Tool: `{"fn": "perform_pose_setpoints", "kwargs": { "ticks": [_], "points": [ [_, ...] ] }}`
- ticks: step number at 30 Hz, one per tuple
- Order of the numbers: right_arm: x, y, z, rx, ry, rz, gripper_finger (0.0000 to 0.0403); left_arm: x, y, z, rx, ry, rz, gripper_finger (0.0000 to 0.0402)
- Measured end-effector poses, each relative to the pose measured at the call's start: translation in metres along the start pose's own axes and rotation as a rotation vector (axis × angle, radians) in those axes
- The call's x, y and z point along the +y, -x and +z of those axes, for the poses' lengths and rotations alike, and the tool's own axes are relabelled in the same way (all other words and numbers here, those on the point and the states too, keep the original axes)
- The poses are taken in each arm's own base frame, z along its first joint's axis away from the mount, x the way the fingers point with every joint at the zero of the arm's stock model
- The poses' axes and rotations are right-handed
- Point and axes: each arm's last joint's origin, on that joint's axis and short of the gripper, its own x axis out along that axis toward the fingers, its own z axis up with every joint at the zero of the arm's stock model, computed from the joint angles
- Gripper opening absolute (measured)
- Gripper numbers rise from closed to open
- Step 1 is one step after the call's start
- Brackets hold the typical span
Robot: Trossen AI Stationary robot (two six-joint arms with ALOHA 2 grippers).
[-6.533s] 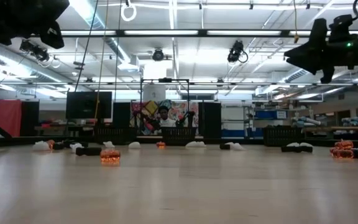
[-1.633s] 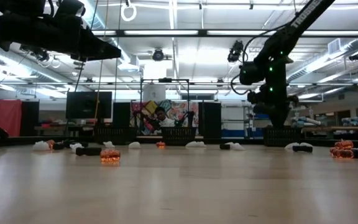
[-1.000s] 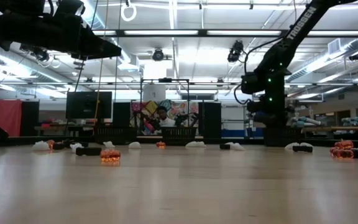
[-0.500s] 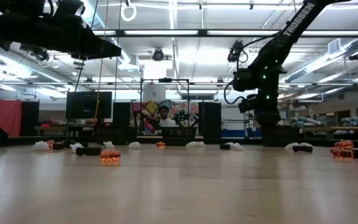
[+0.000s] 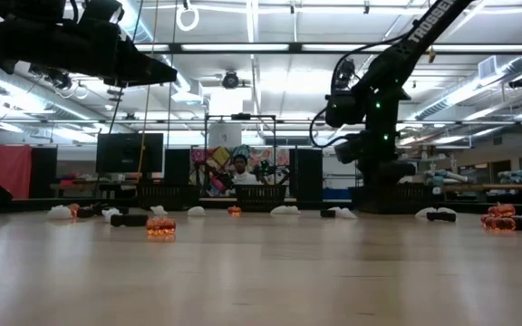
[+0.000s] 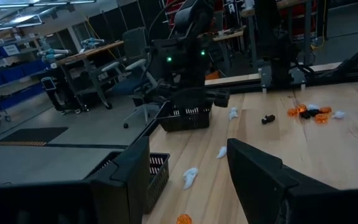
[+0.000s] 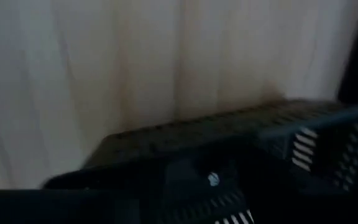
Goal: Sort Halloween decoration
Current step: Put the black voodoo toy into the right black bin
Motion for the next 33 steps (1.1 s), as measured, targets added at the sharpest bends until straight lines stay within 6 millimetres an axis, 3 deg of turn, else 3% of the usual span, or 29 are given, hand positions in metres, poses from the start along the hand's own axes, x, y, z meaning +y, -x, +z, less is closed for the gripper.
{"fn": "perform_pose_setpoints", "kwargs": {
  "ticks": [6, 12, 16, 26, 33],
  "points": [
    [-0.005, 0.012, -0.009, 0.012, -0.149, -0.014, 0.0191, 0.000, 0.000, 0.000, 0.000, -0.001, 0.000, 0.0194],
    [-0.029, 0.023, -0.035, -0.010, -0.442, -0.033, 0.0191, 0.000, 0.000, 0.000, -0.001, 0.000, 0.001, 0.0194],
    [-0.043, 0.015, -0.046, -0.011, -0.535, -0.042, 0.0190, 0.000, 0.000, 0.001, -0.008, 0.002, 0.002, 0.0194],
    [-0.067, -0.013, -0.051, -0.023, -0.623, -0.151, 0.0181, 0.001, 0.000, 0.003, -0.033, -0.008, 0.009, 0.0194],
    [-0.070, -0.019, -0.063, 0.039, -0.677, -0.139, 0.0180, 0.001, 0.000, 0.003, -0.033, -0.015, 0.009, 0.0194]
  ]
}}
